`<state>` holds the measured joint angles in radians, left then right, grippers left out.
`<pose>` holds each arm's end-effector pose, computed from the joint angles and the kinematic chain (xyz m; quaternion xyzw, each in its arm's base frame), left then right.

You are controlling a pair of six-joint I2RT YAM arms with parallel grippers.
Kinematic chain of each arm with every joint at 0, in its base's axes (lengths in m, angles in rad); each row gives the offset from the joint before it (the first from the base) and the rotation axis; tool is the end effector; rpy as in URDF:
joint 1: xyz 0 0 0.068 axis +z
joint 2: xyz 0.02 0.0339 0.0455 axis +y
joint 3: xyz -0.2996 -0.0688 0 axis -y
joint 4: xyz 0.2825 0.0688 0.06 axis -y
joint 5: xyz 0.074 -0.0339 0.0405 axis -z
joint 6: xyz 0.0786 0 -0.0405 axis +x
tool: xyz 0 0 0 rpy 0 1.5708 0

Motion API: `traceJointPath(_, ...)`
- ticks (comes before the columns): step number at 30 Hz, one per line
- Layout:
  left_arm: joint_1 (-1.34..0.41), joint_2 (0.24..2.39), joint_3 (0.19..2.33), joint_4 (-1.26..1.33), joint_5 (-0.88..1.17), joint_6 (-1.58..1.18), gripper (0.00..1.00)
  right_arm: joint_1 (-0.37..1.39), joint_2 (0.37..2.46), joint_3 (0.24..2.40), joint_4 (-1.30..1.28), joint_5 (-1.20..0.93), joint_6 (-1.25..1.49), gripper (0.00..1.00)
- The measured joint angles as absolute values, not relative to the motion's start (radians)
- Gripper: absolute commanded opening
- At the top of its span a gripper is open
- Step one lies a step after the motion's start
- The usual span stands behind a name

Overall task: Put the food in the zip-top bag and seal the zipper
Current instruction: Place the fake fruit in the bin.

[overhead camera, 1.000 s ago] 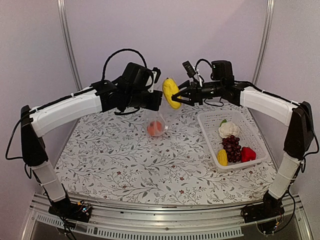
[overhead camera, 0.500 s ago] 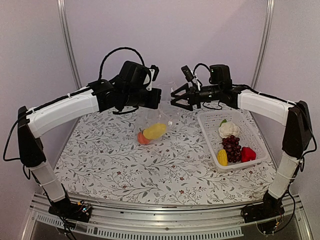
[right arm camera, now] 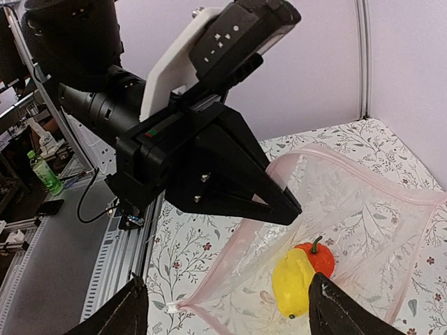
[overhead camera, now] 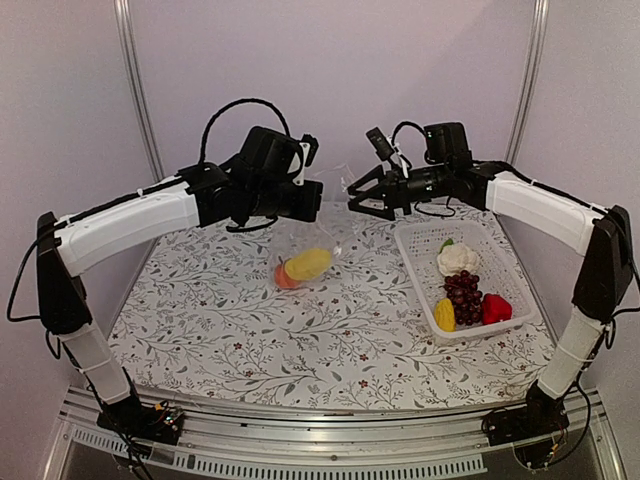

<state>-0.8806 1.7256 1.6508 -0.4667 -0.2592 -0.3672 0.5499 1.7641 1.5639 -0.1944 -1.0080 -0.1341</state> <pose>0.3217 -0.3580 0.3709 0.1576 0.8510 -0.1938 0.4619 0.3688 0.3041 0.3656 -0.4967 0.5965 0.4934 0.3924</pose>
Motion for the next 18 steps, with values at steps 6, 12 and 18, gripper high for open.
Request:
traceJointPath(6, -0.881, 1.726, 1.637, -0.461, -0.265, -0.363, 0.00, 0.546, 1.680, 1.564, -0.346, -1.000, -0.220, 0.76)
traceJointPath(12, -0.880, 1.725, 1.636, -0.461, -0.273, -0.354, 0.00, 0.493, 1.597, 1.539, -0.480, -0.957, -0.285, 0.73)
traceJointPath(18, -0.879, 1.725, 1.629, -0.455, -0.274, -0.348, 0.00, 0.366, 1.538, 1.509, -0.598, -0.809, -0.336, 0.70)
